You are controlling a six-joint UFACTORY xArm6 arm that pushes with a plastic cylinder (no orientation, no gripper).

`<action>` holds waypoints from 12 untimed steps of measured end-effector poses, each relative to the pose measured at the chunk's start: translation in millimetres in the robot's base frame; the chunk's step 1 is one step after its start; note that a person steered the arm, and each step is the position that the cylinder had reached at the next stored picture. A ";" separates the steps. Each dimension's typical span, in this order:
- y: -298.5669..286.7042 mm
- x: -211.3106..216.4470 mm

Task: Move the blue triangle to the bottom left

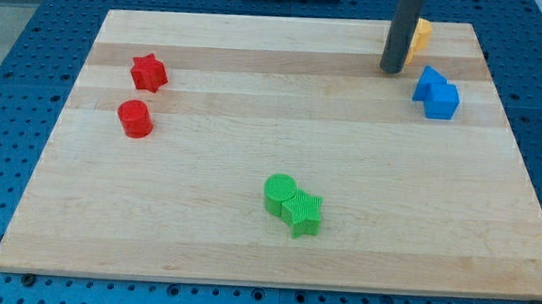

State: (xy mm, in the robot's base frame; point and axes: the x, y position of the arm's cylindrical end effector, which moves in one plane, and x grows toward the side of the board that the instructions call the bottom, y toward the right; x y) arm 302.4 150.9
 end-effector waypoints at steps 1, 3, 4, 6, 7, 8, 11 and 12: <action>4.0 0.0; 40.0 -1.6; 56.5 -2.3; 64.3 9.5; 54.7 9.9; 45.7 18.6; 39.6 54.3; 26.5 63.7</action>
State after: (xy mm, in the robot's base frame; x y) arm 366.1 177.4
